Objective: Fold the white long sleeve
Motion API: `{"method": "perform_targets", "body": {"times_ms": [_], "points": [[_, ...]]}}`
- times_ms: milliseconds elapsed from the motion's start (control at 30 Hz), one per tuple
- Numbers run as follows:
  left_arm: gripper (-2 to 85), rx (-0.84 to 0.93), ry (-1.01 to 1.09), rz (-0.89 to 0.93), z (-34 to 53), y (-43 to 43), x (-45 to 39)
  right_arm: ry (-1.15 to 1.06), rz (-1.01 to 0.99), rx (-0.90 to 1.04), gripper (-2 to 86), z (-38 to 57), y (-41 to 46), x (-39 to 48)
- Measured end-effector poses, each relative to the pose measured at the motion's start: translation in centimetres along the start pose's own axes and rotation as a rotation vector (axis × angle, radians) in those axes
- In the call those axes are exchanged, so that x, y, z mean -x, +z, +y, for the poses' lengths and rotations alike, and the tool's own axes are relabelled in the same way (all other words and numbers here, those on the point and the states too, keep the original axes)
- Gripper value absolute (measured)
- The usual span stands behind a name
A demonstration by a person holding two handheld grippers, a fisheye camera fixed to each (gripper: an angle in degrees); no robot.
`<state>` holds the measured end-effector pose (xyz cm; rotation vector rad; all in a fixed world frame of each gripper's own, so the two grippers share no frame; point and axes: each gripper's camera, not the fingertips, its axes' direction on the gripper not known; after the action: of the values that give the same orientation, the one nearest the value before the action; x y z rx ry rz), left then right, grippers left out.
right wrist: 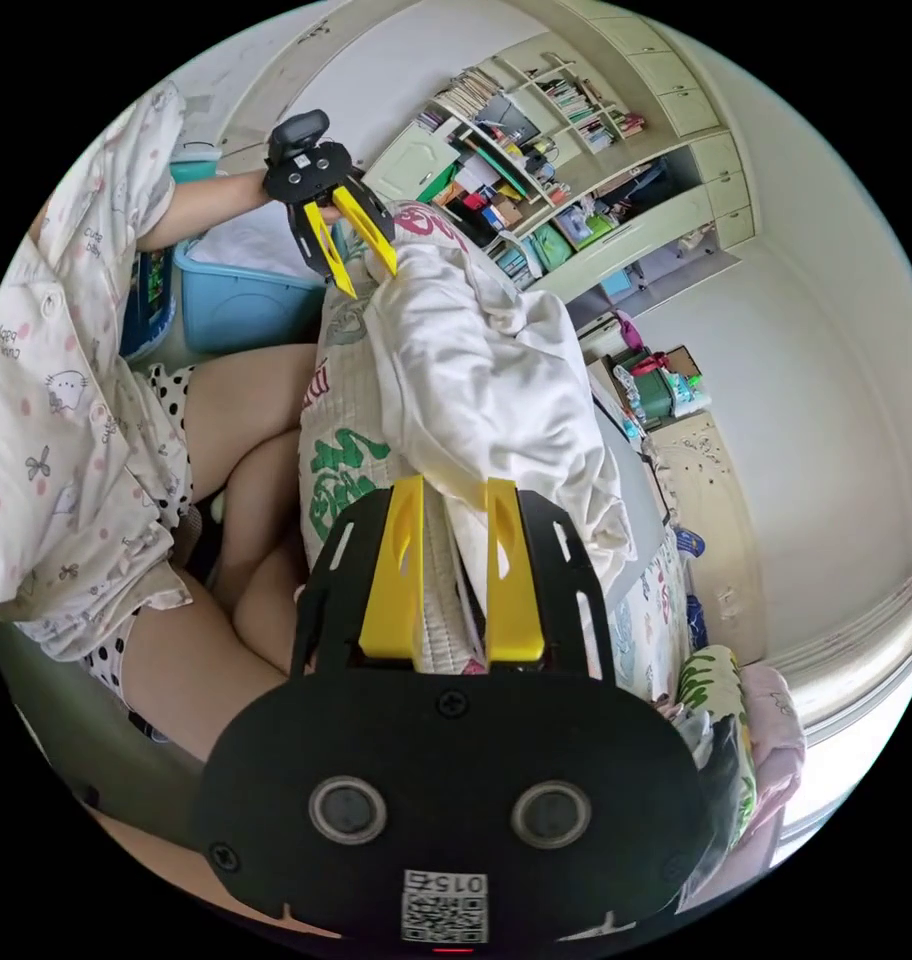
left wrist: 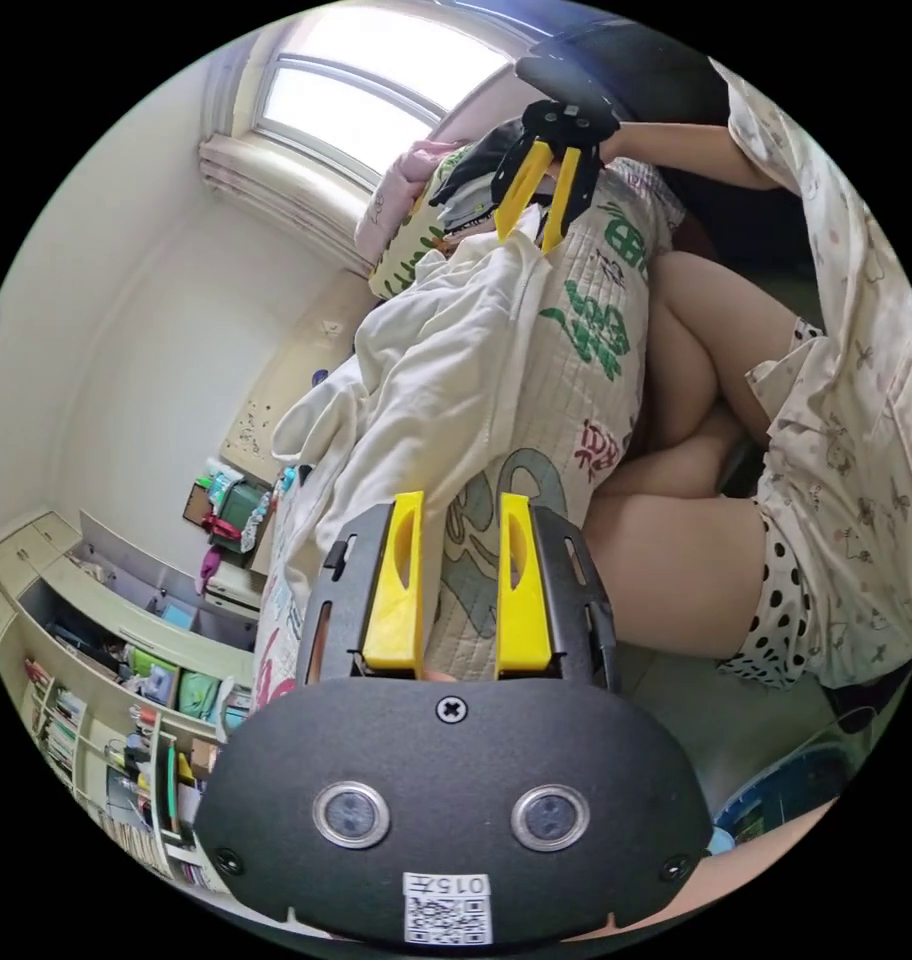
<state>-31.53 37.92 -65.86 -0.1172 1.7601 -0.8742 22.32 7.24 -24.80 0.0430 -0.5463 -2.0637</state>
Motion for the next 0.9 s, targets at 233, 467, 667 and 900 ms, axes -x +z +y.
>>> {"method": "perform_targets", "body": {"times_ms": [233,467,667,900], "points": [[1.6,-0.015,-0.131,-0.025,5.8,-2.5,-0.3,0.137,-0.065,-0.084,1.6,-0.3,-5.3,-2.8],[-0.1,-0.305,-0.355,0.011,15.8,-7.1,4.8,0.454,-0.11,-0.275,0.1,1.0,-12.7,-10.8],[-0.2,-0.37,-0.457,0.017,14.7,-0.2,17.6,0.569,-0.008,-0.28,0.0,-2.4,-14.9,-22.9],[1.4,-0.11,-0.966,-0.315,3.0,33.0,41.4,1.235,0.185,-0.313,5.4,-9.9,-6.1,-50.4]]}}
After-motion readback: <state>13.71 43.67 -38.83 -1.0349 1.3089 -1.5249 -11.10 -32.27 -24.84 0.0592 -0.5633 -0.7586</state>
